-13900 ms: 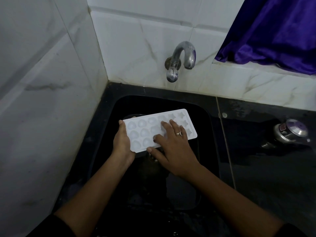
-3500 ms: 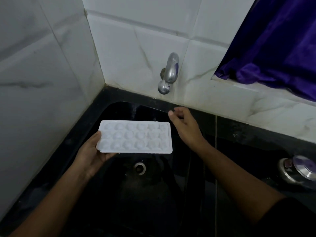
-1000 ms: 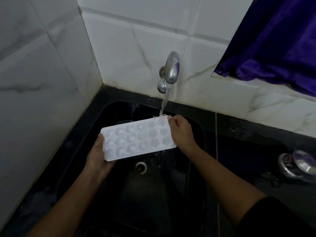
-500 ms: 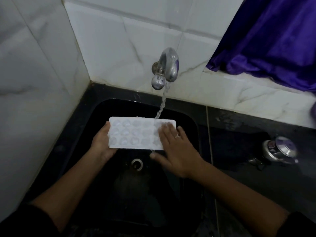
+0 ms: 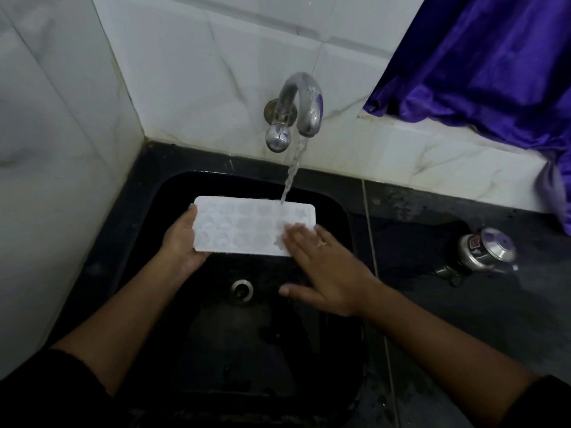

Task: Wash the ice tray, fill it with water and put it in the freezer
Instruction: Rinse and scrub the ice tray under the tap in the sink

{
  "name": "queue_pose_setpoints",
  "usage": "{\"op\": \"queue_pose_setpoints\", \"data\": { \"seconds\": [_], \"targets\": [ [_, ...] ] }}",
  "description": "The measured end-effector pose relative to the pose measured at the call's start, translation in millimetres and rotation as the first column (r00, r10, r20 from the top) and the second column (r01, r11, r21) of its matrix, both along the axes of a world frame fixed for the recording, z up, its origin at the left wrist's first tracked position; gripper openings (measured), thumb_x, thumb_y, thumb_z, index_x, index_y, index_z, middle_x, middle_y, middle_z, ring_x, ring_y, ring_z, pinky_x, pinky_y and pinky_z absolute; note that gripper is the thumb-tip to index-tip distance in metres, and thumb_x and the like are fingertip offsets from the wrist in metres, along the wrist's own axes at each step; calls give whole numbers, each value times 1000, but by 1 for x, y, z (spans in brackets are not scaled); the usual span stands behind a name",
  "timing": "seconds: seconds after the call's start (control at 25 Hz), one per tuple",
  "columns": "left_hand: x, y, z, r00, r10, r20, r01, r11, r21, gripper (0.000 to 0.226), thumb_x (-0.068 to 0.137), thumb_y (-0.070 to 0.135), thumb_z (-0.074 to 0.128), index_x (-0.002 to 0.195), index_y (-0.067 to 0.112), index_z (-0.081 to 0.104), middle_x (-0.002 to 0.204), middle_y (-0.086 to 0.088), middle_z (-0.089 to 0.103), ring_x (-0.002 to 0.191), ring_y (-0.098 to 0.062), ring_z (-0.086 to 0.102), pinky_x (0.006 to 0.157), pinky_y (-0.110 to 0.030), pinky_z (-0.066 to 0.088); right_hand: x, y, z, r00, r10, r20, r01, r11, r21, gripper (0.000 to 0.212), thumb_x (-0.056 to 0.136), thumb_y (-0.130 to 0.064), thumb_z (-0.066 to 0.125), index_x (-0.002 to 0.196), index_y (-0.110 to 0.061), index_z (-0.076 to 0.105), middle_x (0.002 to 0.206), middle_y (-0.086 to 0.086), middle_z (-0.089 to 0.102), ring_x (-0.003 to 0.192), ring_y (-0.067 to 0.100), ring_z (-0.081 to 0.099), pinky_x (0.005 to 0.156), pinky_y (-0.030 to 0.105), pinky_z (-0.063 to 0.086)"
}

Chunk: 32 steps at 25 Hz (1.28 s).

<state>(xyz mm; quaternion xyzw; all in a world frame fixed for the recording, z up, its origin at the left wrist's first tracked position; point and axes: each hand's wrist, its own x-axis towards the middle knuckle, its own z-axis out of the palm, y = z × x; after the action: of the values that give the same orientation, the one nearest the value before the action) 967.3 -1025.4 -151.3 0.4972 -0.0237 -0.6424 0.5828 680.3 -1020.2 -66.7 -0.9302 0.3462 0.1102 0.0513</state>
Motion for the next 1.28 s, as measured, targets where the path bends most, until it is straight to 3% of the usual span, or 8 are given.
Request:
{"op": "queue_pose_setpoints", "data": {
  "seconds": [0.12,0.28,0.4,0.56,0.76,0.92,1.08,1.28],
  "targets": [
    [-3,2,4,999,-48,0,48,998,-31,49,112,44,37,120,7,69,115,-16,78,95,-29,80,75,-42,63,3,-12,6,986,-167,22,168,985,-31,102,96,-81,14,165,-6,12,173,13,9,161,23,0,130,47,4],
    [1,1,10,1000,-24,-6,24,1000,-1,51,113,45,35,119,8,68,114,-16,78,89,-28,80,78,-45,56,4,16,3,1000,8,-6,-8,1000,25,105,95,-84,19,165,-7,8,173,13,2,161,22,-5,130,46,3],
    [-10,5,9,998,-69,-13,69,998,-5,49,113,44,36,121,8,68,119,-17,76,91,-29,80,79,-45,57,2,-9,14,993,-113,15,114,992,-53,102,96,-83,16,166,-8,11,174,11,6,161,22,-3,129,48,6],
    [-15,-2,18,998,-54,-34,52,998,-37,47,114,41,35,115,7,67,95,-12,82,82,-26,80,79,-44,54,9,12,12,1000,22,-6,-22,1000,0,106,95,-85,19,165,-7,6,173,13,-1,161,22,-7,130,46,1],
    [-29,-6,13,994,-108,-34,106,994,-39,49,111,42,43,132,4,65,125,-20,74,111,-37,72,83,-48,57,8,-3,19,990,-132,54,134,991,-31,104,95,-83,19,165,-6,11,173,12,6,161,23,-2,130,48,5],
    [-34,-11,10,995,-89,-45,87,995,-45,52,110,45,45,137,4,64,132,-22,71,118,-40,70,88,-50,57,11,16,9,1000,19,-2,-19,999,30,105,95,-84,21,166,-9,7,173,10,-3,160,19,-10,130,45,0],
    [-48,-8,9,988,-126,-87,121,991,-55,53,108,43,51,141,3,61,135,-22,69,123,-40,68,94,-50,56,6,0,17,993,-112,30,112,994,-1,103,95,-84,20,166,-9,8,174,9,1,160,19,-8,130,46,1],
    [-60,-8,8,986,-140,-89,138,990,-30,56,106,44,53,140,0,60,129,-25,71,116,-44,71,90,-53,59,5,9,13,1000,15,1,-15,999,31,103,95,-85,16,166,-13,4,173,7,-2,160,19,-8,130,47,3]
  ]
}}
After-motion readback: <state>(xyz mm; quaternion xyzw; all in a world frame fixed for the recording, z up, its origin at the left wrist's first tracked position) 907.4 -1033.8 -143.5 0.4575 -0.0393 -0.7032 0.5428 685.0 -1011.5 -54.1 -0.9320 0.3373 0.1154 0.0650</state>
